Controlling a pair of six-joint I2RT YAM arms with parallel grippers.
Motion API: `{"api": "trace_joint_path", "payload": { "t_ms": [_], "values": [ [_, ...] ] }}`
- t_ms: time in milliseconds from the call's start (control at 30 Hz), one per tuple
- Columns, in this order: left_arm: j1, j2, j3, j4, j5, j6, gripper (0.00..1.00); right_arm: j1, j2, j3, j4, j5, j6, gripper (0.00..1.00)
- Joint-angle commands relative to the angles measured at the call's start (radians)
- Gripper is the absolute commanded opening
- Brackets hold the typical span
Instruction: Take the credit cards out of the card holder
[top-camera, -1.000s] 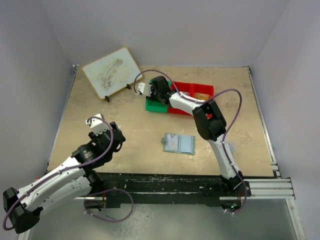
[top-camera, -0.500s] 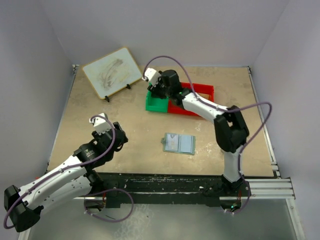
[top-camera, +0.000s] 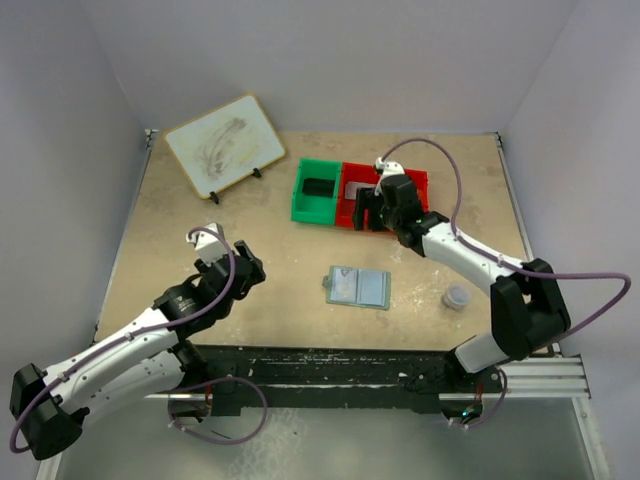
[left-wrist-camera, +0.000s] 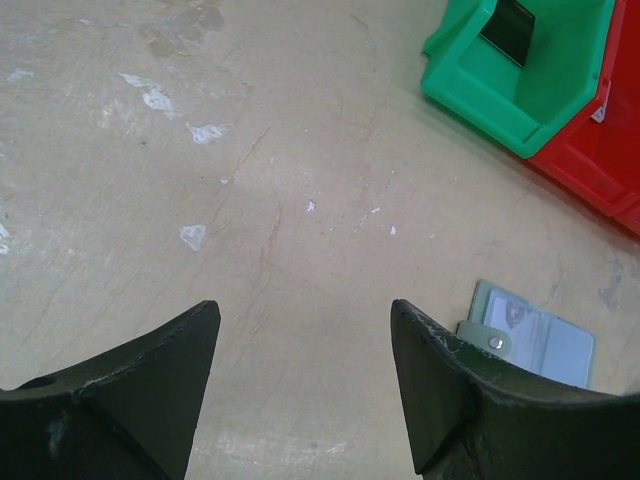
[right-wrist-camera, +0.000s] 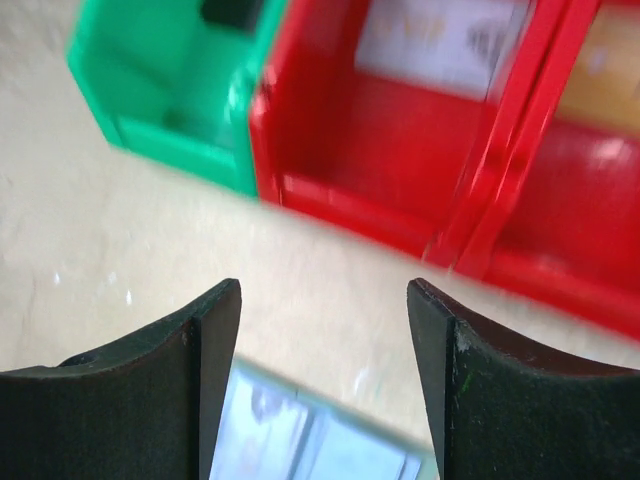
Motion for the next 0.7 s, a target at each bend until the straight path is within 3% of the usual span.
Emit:
{"api": "trace_joint_path", "payload": {
  "t_ms": [0, 300, 667],
  "values": [
    [0.002, 0.024, -0.018, 0.084, 0.027, -0.032, 0.67, 0.056, -0.102, -0.084, -0.074, -0.018, 0.193, 0.69],
    [0.002, 0.053, -0.044, 0.128, 0.037, -0.053, 0.65, 0.26, -0.202, -0.247, -0.177, 0.186, 0.418, 0.64],
    [0.002, 0.065, -0.044, 0.137, 0.048, -0.054, 0.65, 0.341, -0.079, -0.202, -0.237, 0.215, 0.431, 0.67]
  ]
}}
